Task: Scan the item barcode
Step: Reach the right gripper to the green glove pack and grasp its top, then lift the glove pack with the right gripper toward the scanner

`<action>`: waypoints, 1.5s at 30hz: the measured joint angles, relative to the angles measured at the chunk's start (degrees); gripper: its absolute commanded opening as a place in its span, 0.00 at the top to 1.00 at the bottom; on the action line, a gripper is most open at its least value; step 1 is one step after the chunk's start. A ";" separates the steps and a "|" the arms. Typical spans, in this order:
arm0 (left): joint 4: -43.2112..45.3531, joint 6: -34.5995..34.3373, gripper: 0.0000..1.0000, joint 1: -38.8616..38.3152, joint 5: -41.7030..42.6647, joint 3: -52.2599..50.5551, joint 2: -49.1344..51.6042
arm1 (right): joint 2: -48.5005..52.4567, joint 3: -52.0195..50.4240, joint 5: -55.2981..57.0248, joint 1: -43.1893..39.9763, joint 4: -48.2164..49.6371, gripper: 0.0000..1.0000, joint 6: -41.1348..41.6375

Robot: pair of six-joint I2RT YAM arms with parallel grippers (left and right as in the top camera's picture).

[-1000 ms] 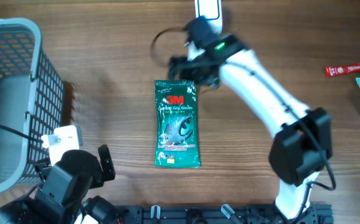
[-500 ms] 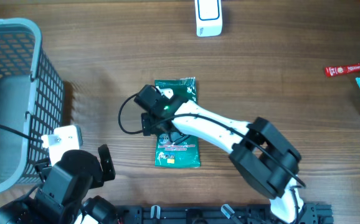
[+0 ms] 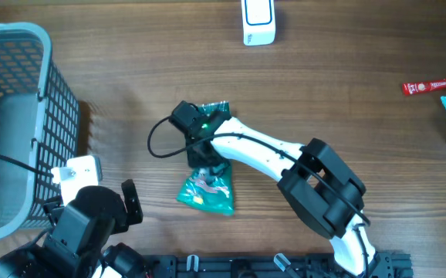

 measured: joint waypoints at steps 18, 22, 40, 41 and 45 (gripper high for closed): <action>0.00 0.00 0.00 0.00 0.02 0.00 0.00 | -26.34 -0.85 -46.03 -17.40 -34.82 0.96 -43.67; 0.00 0.00 0.00 0.00 0.02 0.00 0.00 | -26.34 -0.90 -46.42 -17.40 -38.51 0.96 -44.98; 23.56 -0.83 0.00 0.00 0.00 0.00 0.04 | -26.34 -0.96 -72.26 -30.42 -42.64 0.96 -46.47; 23.58 -0.83 0.00 0.00 0.00 0.00 0.07 | -26.34 -0.96 -75.36 -32.02 -42.73 0.96 -47.23; 26.53 -0.87 0.00 0.00 -0.33 0.00 0.07 | -26.34 -0.96 -82.42 -33.68 -42.45 0.96 -49.81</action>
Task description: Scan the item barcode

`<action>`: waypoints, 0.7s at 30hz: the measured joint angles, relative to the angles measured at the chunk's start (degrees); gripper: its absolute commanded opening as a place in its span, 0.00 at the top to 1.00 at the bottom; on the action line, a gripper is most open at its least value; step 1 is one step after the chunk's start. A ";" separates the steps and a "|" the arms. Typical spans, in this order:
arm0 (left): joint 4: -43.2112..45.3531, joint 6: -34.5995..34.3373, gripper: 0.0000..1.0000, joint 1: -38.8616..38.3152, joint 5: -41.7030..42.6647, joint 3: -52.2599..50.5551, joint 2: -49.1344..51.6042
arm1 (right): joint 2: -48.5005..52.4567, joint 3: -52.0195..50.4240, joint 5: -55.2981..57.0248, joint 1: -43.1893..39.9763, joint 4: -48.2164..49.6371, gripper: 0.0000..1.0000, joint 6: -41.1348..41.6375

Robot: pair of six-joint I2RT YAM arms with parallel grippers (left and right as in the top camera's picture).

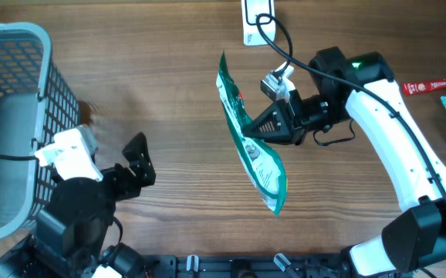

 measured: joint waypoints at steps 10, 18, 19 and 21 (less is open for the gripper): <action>7.32 -32.54 0.00 0.00 9.05 -7.72 5.92 | 0.00 0.00 -2.29 0.11 0.70 0.96 -1.27; 43.87 -50.66 0.00 0.00 22.91 -25.88 13.79 | 0.00 0.00 -2.29 0.11 0.11 0.96 -1.25; 45.64 -52.30 0.00 0.00 24.11 -26.56 14.88 | 0.00 0.00 -2.29 0.11 0.09 0.96 -1.25; 53.35 -56.37 0.00 0.00 27.45 -27.91 17.90 | 0.00 0.00 -2.29 0.11 0.15 0.96 -1.25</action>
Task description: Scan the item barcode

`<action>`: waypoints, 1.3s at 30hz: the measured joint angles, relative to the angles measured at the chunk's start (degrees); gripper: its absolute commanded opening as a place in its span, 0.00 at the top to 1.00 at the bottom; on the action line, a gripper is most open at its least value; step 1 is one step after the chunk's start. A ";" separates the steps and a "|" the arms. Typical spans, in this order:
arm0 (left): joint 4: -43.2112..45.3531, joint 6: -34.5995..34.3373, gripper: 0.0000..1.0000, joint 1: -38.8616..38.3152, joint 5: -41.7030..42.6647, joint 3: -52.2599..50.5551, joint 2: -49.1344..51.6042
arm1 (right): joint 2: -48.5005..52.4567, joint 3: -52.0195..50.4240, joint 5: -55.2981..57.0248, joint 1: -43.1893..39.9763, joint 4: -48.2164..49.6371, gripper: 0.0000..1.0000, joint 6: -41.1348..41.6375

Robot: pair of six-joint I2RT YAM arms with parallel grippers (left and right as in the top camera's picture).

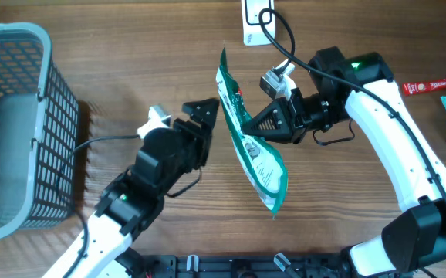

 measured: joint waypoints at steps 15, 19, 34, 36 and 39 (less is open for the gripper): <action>25.77 -4.04 0.00 0.07 4.20 -0.85 5.22 | 0.00 -0.02 -0.02 -2.43 14.49 0.96 14.88; 26.03 -4.04 0.00 0.11 3.98 -0.85 5.22 | 0.00 -0.04 -0.02 -2.40 22.36 0.96 25.18; 31.89 -6.40 0.00 0.11 -4.11 -0.87 5.22 | -0.37 -0.33 -0.04 -0.28 70.64 0.96 75.21; 33.64 -7.21 0.00 0.11 -5.35 -0.90 5.25 | -0.46 -0.44 -0.04 1.27 75.97 0.96 80.11; 34.84 -8.07 0.00 0.11 -7.41 -0.90 5.18 | -0.57 -0.46 -0.04 2.86 83.49 0.96 88.13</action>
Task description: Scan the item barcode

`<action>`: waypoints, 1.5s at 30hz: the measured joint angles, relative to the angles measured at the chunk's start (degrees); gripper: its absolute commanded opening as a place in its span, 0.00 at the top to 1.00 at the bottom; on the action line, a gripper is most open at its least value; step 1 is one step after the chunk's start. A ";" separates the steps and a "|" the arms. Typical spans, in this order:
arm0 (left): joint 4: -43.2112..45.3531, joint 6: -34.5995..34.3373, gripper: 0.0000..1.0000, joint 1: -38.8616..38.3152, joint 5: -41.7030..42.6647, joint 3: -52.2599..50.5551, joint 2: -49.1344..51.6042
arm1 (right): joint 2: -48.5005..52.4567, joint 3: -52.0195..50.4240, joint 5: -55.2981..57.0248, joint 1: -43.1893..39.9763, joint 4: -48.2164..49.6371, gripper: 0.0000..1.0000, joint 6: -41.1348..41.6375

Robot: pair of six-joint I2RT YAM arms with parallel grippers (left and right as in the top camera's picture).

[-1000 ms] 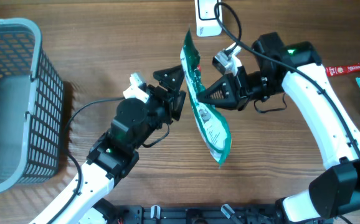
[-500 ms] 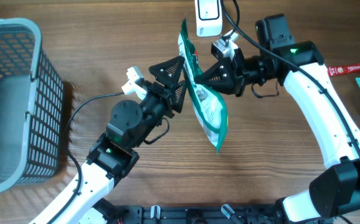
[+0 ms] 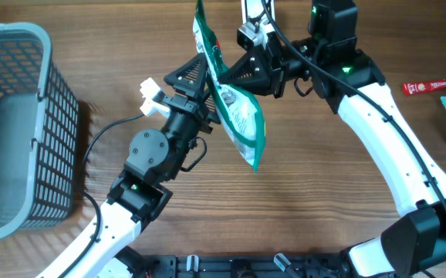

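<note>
A green and white snack bag hangs in the air over the far middle of the table, its top tilted toward the far edge. My right gripper is shut on the bag's right side, near its upper part. My left gripper is raised against the bag's left side, with its dark fingers touching or almost touching the edge. Whether they clamp the bag does not show. The white scanner at the far edge is mostly hidden behind the right wrist and its cables.
A grey mesh basket stands at the left edge. At the far right lie a red snack bar, a light green packet and a small bottle. The left arm crosses the near middle of the table.
The right gripper has carried the bag toward the far edge, and it now hangs close to the scanner. The left gripper has moved up and forward, from beside the bag to against its left edge.
The right gripper was first down on the green bag lying on the table, with the left arm folded near the basket. Then the bag hung in the air in the right gripper. The left arm then reached toward it. Now both grippers are at the bag near the scanner.
</note>
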 measured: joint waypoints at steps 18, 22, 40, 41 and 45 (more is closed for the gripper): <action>9.29 -4.83 0.00 0.00 -8.52 -0.04 1.73 | -0.52 -0.04 0.00 -0.07 8.48 0.96 11.98; 7.78 -4.94 0.00 0.00 -5.70 0.00 1.88 | -0.52 -0.07 0.00 -0.07 9.84 0.96 12.92; 16.87 -4.94 0.00 0.00 -3.43 -0.11 6.12 | -0.85 -0.09 0.02 -0.11 28.59 0.96 26.51; 16.98 -4.94 0.00 0.00 -3.43 -0.11 6.12 | -0.85 -0.07 0.02 -0.11 28.55 0.95 26.51; 19.43 -4.94 0.00 0.00 -3.48 -0.11 6.19 | -0.85 -0.09 0.02 -0.11 28.39 0.96 26.49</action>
